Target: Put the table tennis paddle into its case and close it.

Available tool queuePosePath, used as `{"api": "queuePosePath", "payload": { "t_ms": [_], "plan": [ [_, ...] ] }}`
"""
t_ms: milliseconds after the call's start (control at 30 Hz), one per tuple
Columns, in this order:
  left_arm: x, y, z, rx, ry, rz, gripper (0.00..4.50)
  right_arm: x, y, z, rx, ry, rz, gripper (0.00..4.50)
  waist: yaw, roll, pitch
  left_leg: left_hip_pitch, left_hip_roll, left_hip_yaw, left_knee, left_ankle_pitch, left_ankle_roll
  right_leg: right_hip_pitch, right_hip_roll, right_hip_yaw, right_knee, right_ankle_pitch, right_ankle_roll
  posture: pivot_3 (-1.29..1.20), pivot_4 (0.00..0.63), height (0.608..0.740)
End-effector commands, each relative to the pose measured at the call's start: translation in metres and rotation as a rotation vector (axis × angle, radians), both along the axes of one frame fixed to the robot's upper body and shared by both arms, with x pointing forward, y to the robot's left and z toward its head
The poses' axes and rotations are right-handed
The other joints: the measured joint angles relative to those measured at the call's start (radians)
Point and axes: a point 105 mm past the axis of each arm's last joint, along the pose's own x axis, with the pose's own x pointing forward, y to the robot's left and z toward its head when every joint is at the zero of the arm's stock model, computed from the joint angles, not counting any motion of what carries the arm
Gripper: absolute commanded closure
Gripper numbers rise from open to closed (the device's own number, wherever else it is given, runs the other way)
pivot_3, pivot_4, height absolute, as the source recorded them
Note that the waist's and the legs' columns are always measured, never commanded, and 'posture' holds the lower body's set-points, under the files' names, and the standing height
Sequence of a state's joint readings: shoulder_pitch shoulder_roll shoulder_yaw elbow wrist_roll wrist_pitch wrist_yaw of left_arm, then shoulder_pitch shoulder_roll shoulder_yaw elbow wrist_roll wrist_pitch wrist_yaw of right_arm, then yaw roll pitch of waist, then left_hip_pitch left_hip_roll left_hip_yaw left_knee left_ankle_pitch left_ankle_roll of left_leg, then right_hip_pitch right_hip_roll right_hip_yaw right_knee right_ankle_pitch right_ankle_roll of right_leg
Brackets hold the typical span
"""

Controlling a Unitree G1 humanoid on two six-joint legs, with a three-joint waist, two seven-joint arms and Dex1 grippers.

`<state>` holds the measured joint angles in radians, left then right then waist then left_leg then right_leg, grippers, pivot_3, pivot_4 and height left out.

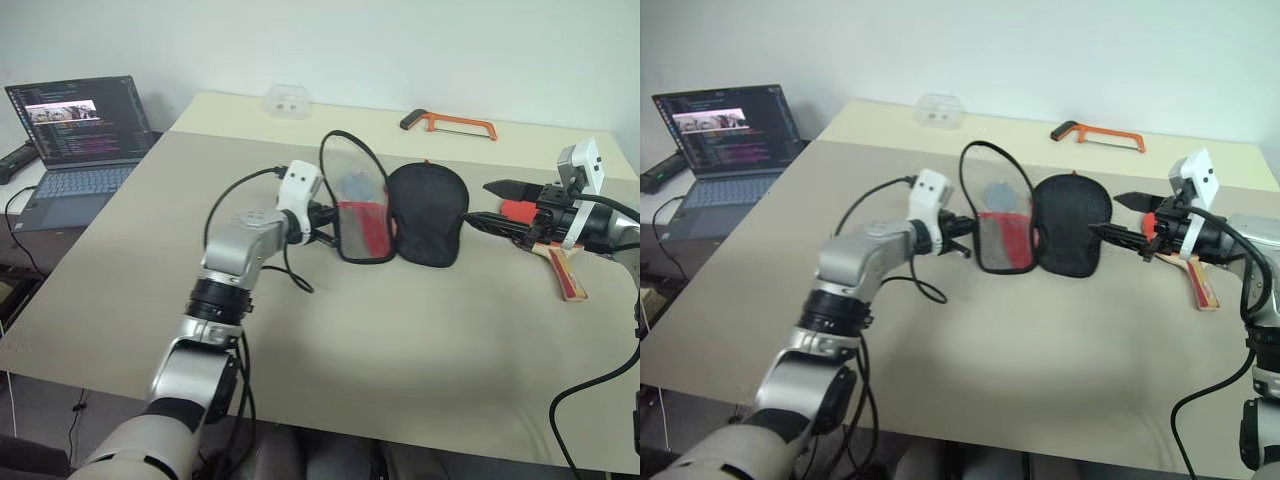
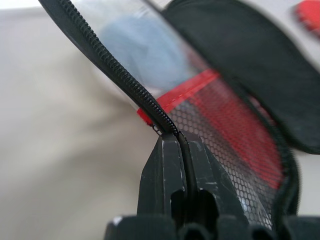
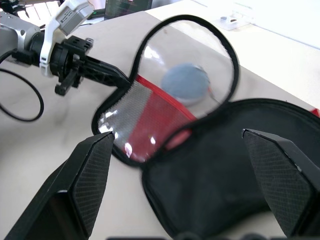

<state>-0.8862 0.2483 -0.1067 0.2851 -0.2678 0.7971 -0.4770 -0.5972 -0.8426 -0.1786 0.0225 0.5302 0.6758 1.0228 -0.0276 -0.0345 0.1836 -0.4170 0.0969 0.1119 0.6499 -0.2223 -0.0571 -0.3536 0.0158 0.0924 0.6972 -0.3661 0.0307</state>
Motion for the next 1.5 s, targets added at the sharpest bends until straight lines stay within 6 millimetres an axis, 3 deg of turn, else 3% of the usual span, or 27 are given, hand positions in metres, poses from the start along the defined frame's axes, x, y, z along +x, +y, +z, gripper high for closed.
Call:
{"api": "queuePosePath", "payload": {
  "t_ms": [33,167,400,600,833,1033,1267,1500],
  "plan": [
    [-0.007,-0.028,0.022,-0.045,-0.068,-0.060,4.47,-0.004,-0.002,0.017,0.007,-0.069,-0.002,0.00,0.001,0.000,0.000,0.000,0.000,0.000,0.000,0.000,0.000,0.000,0.000,0.000,0.000,0.000,0.000,0.00,0.150,0.740],
    [-0.019,-0.042,0.014,-0.053,-0.046,-0.091,4.47,-0.005,-0.002,0.017,0.009,-0.069,-0.005,0.00,-0.003,0.000,0.000,0.000,0.000,0.000,-0.001,0.000,0.000,0.000,0.000,0.000,-0.001,0.000,0.000,0.00,0.150,0.740],
    [-0.034,-0.047,0.004,-0.064,-0.002,-0.112,4.47,-0.003,-0.002,0.016,0.013,-0.066,-0.014,0.00,-0.003,0.000,0.000,0.001,0.000,0.000,-0.002,0.000,0.000,0.000,0.000,0.001,0.000,0.000,0.000,0.00,0.150,0.740],
    [-0.045,-0.043,0.005,-0.057,0.022,-0.184,4.47,-0.002,-0.002,0.015,0.014,-0.064,-0.016,0.00,-0.003,0.000,0.000,0.001,0.000,0.000,-0.002,0.000,0.000,0.000,0.000,0.001,0.000,0.000,0.000,0.00,0.150,0.740],
    [-0.058,-0.023,0.009,-0.003,0.050,-0.301,4.47,0.000,-0.002,0.014,0.019,-0.061,-0.021,0.00,-0.004,0.000,0.000,0.001,0.000,0.000,-0.003,0.000,0.000,0.000,0.000,0.001,-0.001,0.000,0.000,0.00,0.150,0.740],
    [-0.046,-0.007,0.009,0.030,0.052,-0.276,4.47,0.004,-0.004,0.014,0.024,-0.064,-0.050,0.00,-0.003,0.000,0.000,0.001,0.000,0.000,-0.002,0.000,0.000,0.000,0.000,0.001,0.000,0.000,0.000,0.00,0.150,0.740],
    [-0.045,-0.024,-0.006,0.028,0.070,-0.337,4.47,0.020,-0.015,0.012,0.053,-0.045,-0.190,0.00,-0.002,0.000,0.000,0.001,0.000,0.000,-0.002,0.000,0.000,0.000,0.000,0.001,0.000,0.000,0.000,0.00,0.150,0.740],
    [-0.026,-0.020,-0.004,0.045,0.030,-0.277,4.47,0.026,-0.021,0.010,0.061,-0.036,-0.250,0.00,-0.002,0.000,0.000,0.001,0.000,0.001,-0.002,0.000,0.000,-0.001,0.000,0.001,0.000,0.000,0.000,0.00,0.150,0.740]
  ]
}}
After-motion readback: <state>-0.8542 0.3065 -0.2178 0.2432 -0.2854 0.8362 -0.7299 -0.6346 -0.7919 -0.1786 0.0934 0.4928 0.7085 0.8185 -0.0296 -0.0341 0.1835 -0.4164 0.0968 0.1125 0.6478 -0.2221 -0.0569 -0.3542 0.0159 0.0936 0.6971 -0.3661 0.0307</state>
